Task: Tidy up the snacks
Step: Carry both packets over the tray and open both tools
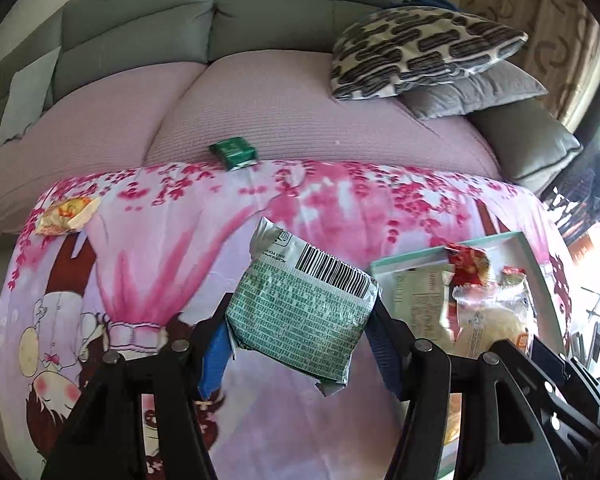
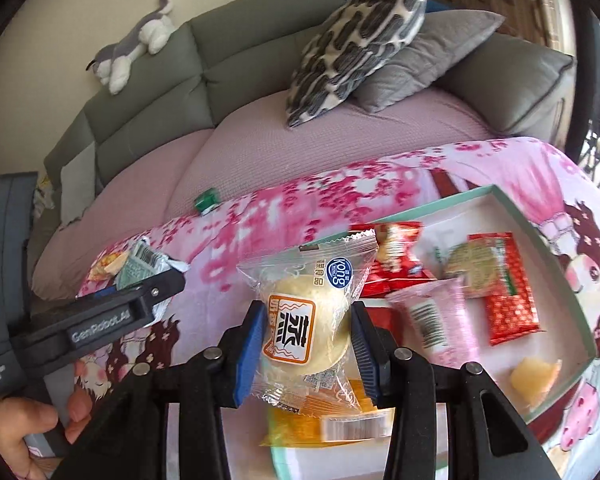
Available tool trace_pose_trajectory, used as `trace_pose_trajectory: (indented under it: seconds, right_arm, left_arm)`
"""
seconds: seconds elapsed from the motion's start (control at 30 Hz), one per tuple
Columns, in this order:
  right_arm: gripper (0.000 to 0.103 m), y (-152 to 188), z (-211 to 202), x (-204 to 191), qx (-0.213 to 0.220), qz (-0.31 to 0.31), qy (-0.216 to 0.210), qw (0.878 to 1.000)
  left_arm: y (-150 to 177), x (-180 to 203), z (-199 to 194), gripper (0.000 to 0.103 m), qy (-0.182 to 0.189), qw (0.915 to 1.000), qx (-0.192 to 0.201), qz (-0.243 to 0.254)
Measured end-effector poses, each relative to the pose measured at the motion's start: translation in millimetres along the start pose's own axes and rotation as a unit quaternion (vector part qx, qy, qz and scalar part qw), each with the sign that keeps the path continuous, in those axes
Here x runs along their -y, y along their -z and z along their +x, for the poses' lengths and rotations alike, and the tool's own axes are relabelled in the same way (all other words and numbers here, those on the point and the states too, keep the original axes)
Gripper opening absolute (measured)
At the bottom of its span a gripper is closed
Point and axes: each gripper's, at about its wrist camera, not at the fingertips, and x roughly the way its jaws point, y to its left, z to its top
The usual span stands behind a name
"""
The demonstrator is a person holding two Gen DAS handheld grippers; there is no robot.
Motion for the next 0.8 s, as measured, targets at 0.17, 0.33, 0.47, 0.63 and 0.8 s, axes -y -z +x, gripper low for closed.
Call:
trace_pose_trajectory:
  seconds: [0.17, 0.33, 0.47, 0.63, 0.8]
  right_arm:
    - [0.045, -7.1, -8.4, 62.0, 0.011, 0.059, 0.05, 0.997]
    - [0.045, -8.7, -15.0, 103.7, 0.017, 0.099, 0.083, 0.991]
    - [0.045, -6.6, -10.1, 121.5, 0.007, 0.113, 0.1, 0.989]
    - [0.045, -3.3, -0.1, 125.0, -0.009, 0.114, 0.096, 0.989]
    - [0.047, -2.3, 1.7, 120.4, -0.014, 0.107, 0.098, 0.989]
  left_arm:
    - [2.9, 60.0, 9.1, 0.064, 0.038, 0.998, -0.014, 0.049]
    - [10.4, 101.4, 18.2, 0.064, 0.05, 0.9946, -0.03, 0.085]
    - [15.3, 123.1, 23.4, 0.064, 0.058, 0.9921, -0.04, 0.104]
    - [21.7, 136.4, 32.3, 0.065, 0.058, 0.9899, -0.054, 0.118]
    - [25.3, 136.1, 39.4, 0.066, 0.053, 0.9895, -0.068, 0.116]
